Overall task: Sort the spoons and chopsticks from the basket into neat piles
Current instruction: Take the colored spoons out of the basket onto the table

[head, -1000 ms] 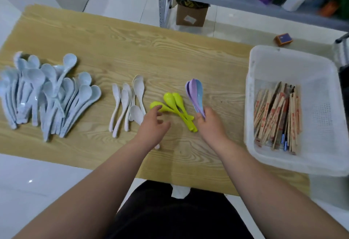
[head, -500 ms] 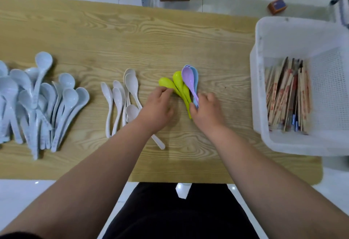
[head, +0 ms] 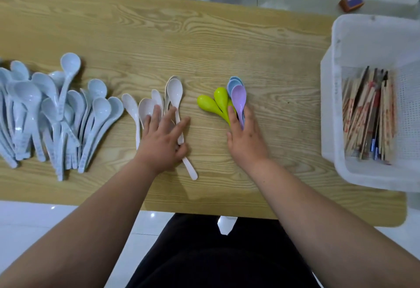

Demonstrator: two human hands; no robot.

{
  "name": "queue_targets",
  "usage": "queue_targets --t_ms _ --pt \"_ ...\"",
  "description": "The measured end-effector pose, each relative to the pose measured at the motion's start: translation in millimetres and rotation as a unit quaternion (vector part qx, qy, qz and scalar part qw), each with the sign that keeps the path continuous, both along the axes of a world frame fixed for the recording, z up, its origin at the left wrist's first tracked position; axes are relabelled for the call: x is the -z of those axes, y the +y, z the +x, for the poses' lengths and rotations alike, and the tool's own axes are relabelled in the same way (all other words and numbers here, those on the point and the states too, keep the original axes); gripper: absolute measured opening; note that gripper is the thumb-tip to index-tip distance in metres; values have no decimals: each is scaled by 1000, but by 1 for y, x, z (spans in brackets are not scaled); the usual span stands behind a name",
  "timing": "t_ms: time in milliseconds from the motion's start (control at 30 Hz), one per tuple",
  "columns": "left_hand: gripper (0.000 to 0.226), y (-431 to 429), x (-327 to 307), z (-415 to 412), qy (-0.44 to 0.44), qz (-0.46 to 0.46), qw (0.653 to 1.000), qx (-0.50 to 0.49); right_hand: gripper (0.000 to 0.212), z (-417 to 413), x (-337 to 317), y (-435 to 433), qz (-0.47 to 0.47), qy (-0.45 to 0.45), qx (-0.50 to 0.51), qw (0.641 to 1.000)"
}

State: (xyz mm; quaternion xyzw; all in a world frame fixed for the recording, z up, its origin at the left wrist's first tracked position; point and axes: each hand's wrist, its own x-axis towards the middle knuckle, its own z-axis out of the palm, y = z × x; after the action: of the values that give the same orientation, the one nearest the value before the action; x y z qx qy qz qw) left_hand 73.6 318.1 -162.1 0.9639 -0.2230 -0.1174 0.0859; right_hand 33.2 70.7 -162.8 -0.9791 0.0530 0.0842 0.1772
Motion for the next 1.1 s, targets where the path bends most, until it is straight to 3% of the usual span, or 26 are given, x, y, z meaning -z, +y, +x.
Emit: queue_targets --t_ms 267,367,467,767,1100 --pt "72 27 -1 1 -27 -44 998 47 73 -28 2 30 -1 -3 0 1000" --pt "76 32 -5 0 -57 -33 998 -9 77 -28 -1 25 6 5 1 1000" --pt "82 35 -6 -6 -26 -19 997 -66 73 -26 0 21 9 -5 -16 1000" --pt "84 17 1 -8 -4 -21 1000 -23 68 -24 4 29 33 -15 31 999" --pt "85 8 -6 -10 -15 -11 999 -29 72 -21 -12 25 36 48 46 997"
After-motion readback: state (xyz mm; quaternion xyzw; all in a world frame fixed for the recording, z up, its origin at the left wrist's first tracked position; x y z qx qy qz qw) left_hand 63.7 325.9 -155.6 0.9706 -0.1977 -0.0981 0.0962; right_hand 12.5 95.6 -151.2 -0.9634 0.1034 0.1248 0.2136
